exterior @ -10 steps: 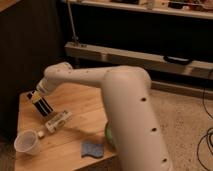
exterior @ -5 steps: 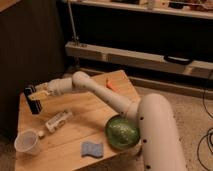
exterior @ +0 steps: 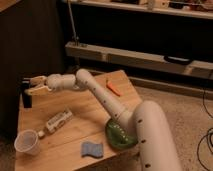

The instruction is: Place the eraser in the ceramic cup

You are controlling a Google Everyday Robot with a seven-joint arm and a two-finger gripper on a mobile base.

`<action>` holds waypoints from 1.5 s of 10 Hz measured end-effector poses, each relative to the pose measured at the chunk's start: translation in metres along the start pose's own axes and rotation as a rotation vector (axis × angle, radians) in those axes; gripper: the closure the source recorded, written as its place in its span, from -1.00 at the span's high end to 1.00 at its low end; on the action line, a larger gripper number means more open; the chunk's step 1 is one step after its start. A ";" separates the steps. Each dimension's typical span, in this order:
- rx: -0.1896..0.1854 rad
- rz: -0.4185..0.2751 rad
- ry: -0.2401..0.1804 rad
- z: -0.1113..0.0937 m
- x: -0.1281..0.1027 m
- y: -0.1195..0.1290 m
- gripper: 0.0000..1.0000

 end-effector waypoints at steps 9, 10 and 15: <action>-0.125 -0.007 0.113 -0.011 0.020 0.066 -1.00; -0.166 -0.003 0.109 -0.008 0.021 0.082 -1.00; -0.250 -0.040 0.124 0.007 0.008 0.123 -1.00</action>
